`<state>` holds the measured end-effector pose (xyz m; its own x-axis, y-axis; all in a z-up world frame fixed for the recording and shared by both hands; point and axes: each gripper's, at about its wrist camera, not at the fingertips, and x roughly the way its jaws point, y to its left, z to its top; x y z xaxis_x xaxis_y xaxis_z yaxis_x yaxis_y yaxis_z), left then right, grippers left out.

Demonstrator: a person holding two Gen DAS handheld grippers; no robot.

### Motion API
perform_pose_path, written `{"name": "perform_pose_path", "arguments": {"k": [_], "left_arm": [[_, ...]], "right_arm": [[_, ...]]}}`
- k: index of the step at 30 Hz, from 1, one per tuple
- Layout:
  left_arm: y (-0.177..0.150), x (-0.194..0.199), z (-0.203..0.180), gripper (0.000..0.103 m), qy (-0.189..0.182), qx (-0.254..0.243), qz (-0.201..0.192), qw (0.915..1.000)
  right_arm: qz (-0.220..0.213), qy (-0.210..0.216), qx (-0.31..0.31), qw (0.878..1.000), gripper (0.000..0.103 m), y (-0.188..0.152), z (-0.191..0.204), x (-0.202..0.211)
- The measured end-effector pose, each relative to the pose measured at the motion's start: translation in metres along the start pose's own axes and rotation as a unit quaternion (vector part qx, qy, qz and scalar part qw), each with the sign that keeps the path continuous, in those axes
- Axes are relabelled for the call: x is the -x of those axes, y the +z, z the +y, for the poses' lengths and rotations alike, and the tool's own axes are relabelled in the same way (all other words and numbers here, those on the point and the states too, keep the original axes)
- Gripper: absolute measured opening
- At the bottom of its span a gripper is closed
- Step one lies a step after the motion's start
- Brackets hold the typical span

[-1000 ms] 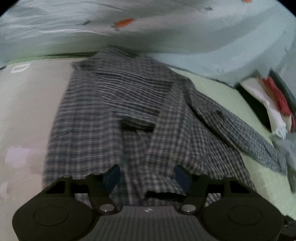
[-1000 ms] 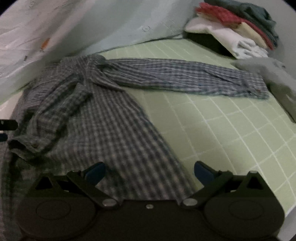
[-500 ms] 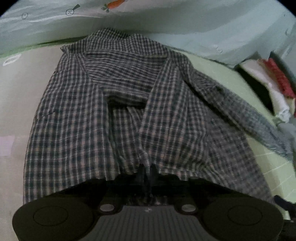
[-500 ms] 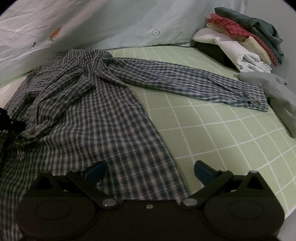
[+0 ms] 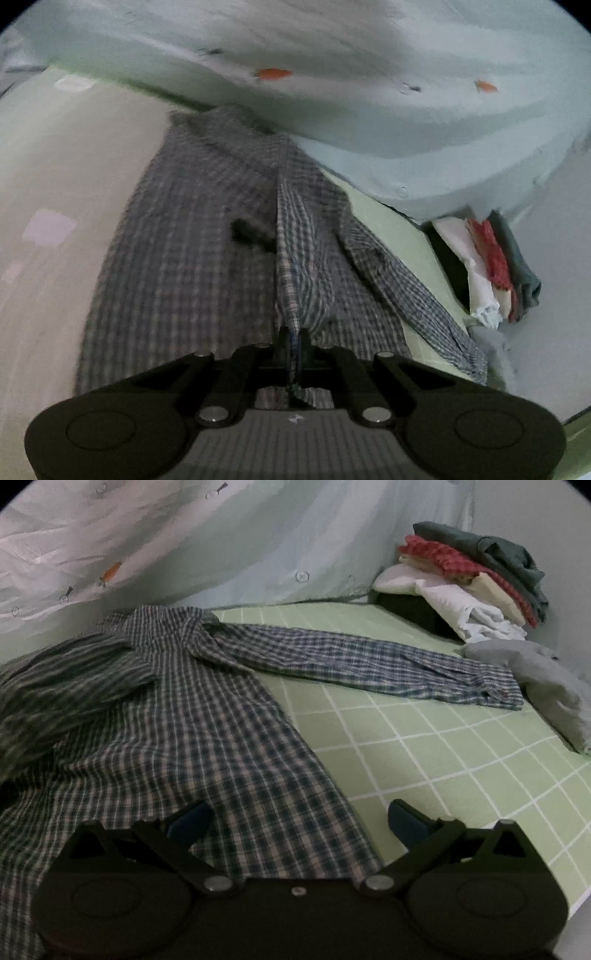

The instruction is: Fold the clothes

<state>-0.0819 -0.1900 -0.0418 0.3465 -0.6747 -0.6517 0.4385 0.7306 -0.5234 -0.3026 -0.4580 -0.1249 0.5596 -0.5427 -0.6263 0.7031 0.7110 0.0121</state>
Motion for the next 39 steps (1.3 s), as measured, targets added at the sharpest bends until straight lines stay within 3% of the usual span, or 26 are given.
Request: {"name": "perform_pose_path", "arguments": {"k": [7, 10, 15, 17, 18, 20, 23, 29, 33, 36, 39], "left_arm": [[-0.035, 0.026, 0.049, 0.003, 0.048, 0.083, 0.028, 0.995], [-0.048, 0.021, 0.064, 0.004, 0.079, 0.096, 0.052, 0.9908], [-0.059, 0.015, 0.078, 0.005, 0.096, 0.112, 0.081, 0.9858], [-0.057, 0.015, 0.077, 0.014, 0.099, 0.107, 0.082, 0.9858], [-0.054, 0.015, 0.075, 0.018, 0.103, 0.104, 0.083, 0.9858], [-0.047, 0.017, 0.073, 0.037, 0.108, 0.095, 0.078, 0.9865], [-0.036, 0.023, 0.072, 0.048, 0.099, 0.086, 0.062, 0.9894], [-0.005, 0.017, 0.07, 0.054, 0.111, 0.052, 0.041, 0.9916], [0.022, 0.004, 0.08, 0.058, 0.124, 0.026, 0.04, 0.9911], [0.049, -0.011, 0.096, 0.06, 0.13, 0.017, 0.041, 0.9905], [0.08, -0.036, 0.11, 0.061, 0.128, 0.016, 0.047, 0.9905]], "right_arm": [[-0.015, -0.004, -0.002, 1.0, 0.103, -0.004, 0.001, 0.002], [-0.019, -0.005, -0.002, 1.0, 0.103, -0.005, 0.001, 0.002], [-0.021, -0.007, -0.003, 1.0, 0.103, -0.006, 0.003, 0.002], [-0.02, -0.007, -0.003, 1.0, 0.103, -0.006, 0.003, 0.002], [-0.02, -0.007, -0.003, 1.0, 0.103, -0.006, 0.003, 0.002], [-0.02, -0.007, -0.003, 1.0, 0.103, -0.005, 0.002, 0.001], [-0.018, -0.009, -0.005, 1.0, 0.103, -0.005, 0.003, 0.001], [0.009, -0.02, -0.02, 1.0, 0.103, 0.005, 0.009, -0.002], [0.037, 0.001, -0.026, 0.999, 0.103, 0.024, 0.015, -0.016], [0.036, 0.017, -0.038, 0.998, 0.103, 0.038, 0.019, -0.032], [0.039, 0.003, -0.023, 0.999, 0.103, 0.052, 0.029, -0.052]]}}
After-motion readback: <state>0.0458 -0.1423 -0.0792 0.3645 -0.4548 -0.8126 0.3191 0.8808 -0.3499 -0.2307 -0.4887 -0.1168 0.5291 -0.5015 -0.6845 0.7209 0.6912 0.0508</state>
